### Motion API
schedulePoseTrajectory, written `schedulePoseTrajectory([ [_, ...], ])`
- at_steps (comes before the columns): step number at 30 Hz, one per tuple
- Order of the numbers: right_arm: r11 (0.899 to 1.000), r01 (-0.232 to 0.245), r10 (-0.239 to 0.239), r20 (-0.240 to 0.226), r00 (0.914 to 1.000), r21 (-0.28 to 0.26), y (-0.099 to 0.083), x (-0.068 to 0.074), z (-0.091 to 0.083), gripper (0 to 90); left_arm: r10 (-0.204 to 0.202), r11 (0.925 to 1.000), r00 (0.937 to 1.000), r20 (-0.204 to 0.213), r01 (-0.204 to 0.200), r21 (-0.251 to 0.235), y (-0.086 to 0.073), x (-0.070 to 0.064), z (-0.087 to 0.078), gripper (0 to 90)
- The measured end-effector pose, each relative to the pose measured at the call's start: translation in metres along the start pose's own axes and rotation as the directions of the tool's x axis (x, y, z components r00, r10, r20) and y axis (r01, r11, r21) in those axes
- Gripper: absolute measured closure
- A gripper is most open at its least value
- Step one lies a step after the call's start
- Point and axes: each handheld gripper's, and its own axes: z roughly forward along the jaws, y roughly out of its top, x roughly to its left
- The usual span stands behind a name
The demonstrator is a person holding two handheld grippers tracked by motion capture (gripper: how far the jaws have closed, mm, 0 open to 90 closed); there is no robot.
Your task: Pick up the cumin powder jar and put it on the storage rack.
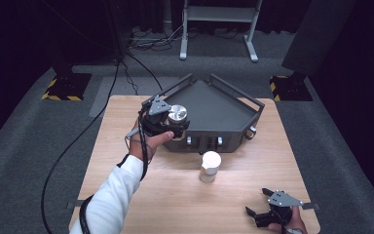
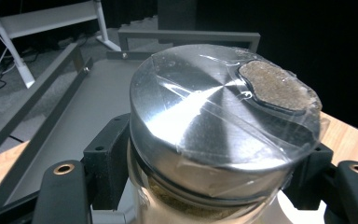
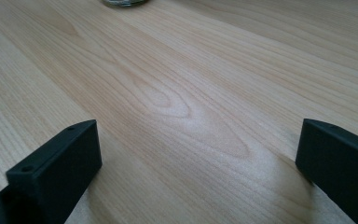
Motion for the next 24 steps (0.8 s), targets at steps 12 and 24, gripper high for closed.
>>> schedulePoseTrajectory([
  [12,1.000,0.001,-0.001,0.001,1.0000,-0.001,0.000,0.000,0.000,0.0,0.001,1.0000,0.9998,-0.020,-0.002,-0.009,0.011,0.012,0.023,29.6],
  [24,1.000,0.005,-0.005,-0.004,1.0000,-0.002,0.000,0.000,0.000,0.0,0.026,0.9994,0.9993,-0.027,-0.026,-0.024,0.016,0.016,0.046,29.7],
])
